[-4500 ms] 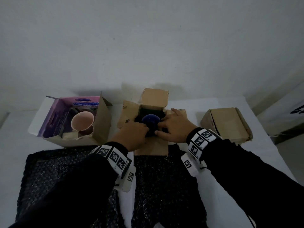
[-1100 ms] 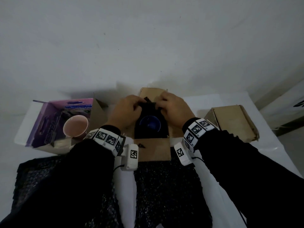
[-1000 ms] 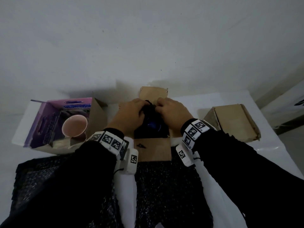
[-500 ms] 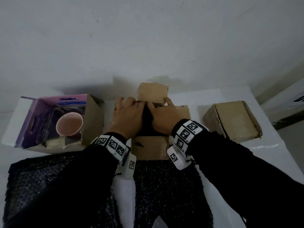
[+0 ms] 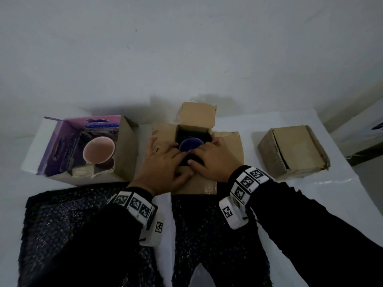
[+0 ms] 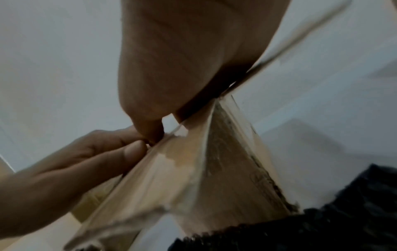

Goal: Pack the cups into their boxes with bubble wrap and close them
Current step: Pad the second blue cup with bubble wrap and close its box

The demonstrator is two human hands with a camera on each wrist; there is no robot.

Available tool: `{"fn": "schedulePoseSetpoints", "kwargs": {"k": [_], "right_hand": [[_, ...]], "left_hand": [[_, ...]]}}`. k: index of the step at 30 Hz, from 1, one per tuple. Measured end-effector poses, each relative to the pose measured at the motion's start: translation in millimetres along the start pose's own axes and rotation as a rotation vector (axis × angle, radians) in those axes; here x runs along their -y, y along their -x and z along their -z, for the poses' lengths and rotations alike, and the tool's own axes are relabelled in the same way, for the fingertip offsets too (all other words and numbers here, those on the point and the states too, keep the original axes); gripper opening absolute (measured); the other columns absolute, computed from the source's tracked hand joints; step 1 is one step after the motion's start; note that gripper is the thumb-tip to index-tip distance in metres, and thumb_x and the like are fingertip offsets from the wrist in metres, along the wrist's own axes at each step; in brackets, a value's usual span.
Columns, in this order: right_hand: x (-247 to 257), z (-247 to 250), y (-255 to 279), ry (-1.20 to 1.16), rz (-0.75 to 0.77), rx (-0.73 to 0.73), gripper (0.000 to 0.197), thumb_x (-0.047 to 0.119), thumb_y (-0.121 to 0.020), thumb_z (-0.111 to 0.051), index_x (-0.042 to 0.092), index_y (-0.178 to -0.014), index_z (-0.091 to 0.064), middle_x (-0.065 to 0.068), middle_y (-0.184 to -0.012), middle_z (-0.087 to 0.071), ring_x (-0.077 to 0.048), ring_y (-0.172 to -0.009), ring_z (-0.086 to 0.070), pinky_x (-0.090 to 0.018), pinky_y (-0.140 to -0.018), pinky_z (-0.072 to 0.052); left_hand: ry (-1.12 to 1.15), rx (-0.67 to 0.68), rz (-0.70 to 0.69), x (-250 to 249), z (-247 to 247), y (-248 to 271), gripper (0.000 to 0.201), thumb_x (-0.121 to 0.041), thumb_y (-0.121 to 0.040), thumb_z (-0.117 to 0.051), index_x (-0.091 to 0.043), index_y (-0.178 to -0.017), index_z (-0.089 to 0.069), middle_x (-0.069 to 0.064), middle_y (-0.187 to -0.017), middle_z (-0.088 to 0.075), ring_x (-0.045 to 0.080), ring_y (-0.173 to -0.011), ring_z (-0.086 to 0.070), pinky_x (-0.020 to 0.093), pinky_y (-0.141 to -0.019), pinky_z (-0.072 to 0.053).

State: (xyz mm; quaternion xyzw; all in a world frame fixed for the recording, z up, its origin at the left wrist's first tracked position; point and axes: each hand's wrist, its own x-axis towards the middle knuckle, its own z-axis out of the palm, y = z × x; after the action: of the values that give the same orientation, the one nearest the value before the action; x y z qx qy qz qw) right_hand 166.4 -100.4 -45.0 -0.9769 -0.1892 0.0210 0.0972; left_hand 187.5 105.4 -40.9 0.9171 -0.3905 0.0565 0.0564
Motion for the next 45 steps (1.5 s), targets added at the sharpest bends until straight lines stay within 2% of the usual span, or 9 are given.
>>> {"fn": "schedulePoseSetpoints", "kwargs": {"k": [6,13,18,24,27,29,33,38,45], "right_hand": [[6.4,-3.9,7.9,-0.15,-0.008,-0.122,0.049,0.058,-0.089,-0.031,0.029,-0.108,-0.066,0.006,-0.107,-0.063,-0.02,-0.1,-0.052,-0.04,-0.087,-0.026],[9.1,-10.7,27.5,-0.013,0.033,-0.035,0.056,0.063,-0.094,-0.021,0.022,-0.1,-0.059,0.0,-0.09,-0.069,-0.02,-0.088,-0.059,-0.039,-0.095,-0.029],[11.5,-7.3,31.2,0.033,-0.016,-0.054,0.073,0.065,-0.091,-0.014,0.021,-0.101,-0.071,-0.002,-0.109,-0.058,-0.023,-0.104,-0.049,-0.043,-0.094,-0.029],[10.5,-8.8,70.1,-0.044,-0.059,-0.232,0.04,0.048,-0.089,-0.055,0.022,-0.118,-0.058,0.0,-0.13,-0.051,-0.024,-0.117,-0.046,-0.044,-0.092,-0.03],[24.5,-16.1,110.8,-0.053,-0.027,-0.382,0.024,0.041,-0.089,-0.06,0.017,-0.093,-0.057,-0.003,-0.107,-0.056,-0.026,-0.096,-0.051,-0.041,-0.08,-0.038],[32.0,-34.7,135.2,-0.081,-0.006,-0.289,0.033,0.052,-0.092,-0.055,0.019,-0.088,-0.056,0.0,-0.095,-0.054,-0.023,-0.087,-0.05,-0.038,-0.075,-0.037],[36.0,-70.4,160.4,-0.022,-0.151,0.099,0.073,0.082,-0.079,-0.041,0.025,-0.123,-0.053,-0.001,-0.121,-0.051,-0.024,-0.106,-0.047,-0.043,-0.085,-0.043],[42.8,-62.5,151.7,-0.19,-0.19,-0.033,0.024,0.04,-0.081,-0.07,0.021,-0.095,-0.064,0.0,-0.095,-0.06,-0.025,-0.088,-0.056,-0.042,-0.074,-0.049],[39.0,-9.9,149.0,-0.674,-0.368,-0.404,0.023,0.019,-0.077,-0.077,0.023,-0.075,-0.054,0.007,-0.078,-0.061,-0.011,-0.075,-0.058,-0.025,-0.068,-0.045]], "left_hand": [[-0.03,0.084,0.07,-6.5,2.2,7.4,0.057,-0.067,-0.088,-0.039,-0.028,-0.126,-0.057,-0.002,-0.133,-0.052,0.03,-0.132,-0.04,0.063,-0.11,-0.01],[-0.092,-0.046,0.06,-17.8,0.8,16.8,0.04,-0.057,-0.088,-0.043,-0.024,-0.096,-0.062,-0.005,-0.099,-0.066,0.022,-0.114,-0.051,0.054,-0.112,-0.009],[-0.091,0.032,0.075,-16.1,-3.2,19.8,0.05,-0.071,-0.079,-0.051,-0.026,-0.093,-0.068,-0.003,-0.111,-0.06,0.028,-0.123,-0.046,0.061,-0.108,-0.012],[-0.131,0.168,0.168,-17.6,9.4,2.5,0.023,-0.052,-0.073,-0.068,-0.031,-0.083,-0.066,-0.011,-0.095,-0.067,0.025,-0.13,-0.04,0.06,-0.106,0.012],[-0.172,0.186,0.262,-28.9,6.4,-0.3,0.024,-0.052,-0.075,-0.069,-0.032,-0.088,-0.065,-0.007,-0.112,-0.064,0.019,-0.137,-0.031,0.059,-0.105,0.016],[-0.183,0.175,0.282,-32.0,1.0,-2.2,0.024,-0.053,-0.078,-0.066,-0.031,-0.086,-0.065,-0.003,-0.121,-0.062,0.019,-0.14,-0.025,0.061,-0.107,0.015],[-0.143,0.229,0.247,-30.8,-9.4,-9.5,0.025,-0.05,-0.082,-0.065,-0.027,-0.077,-0.058,0.002,-0.104,-0.069,0.029,-0.142,-0.022,0.063,-0.112,-0.013],[-0.283,0.165,0.271,-47.6,-1.7,0.6,0.042,-0.055,-0.081,-0.061,-0.025,-0.111,-0.063,-0.002,-0.126,-0.055,0.029,-0.137,-0.025,0.065,-0.109,0.004],[0.746,-0.366,0.21,-70.1,12.1,41.6,0.051,-0.057,-0.088,-0.053,-0.014,-0.115,-0.062,0.001,-0.115,-0.064,0.014,-0.111,-0.057,0.033,-0.094,-0.046]]}}
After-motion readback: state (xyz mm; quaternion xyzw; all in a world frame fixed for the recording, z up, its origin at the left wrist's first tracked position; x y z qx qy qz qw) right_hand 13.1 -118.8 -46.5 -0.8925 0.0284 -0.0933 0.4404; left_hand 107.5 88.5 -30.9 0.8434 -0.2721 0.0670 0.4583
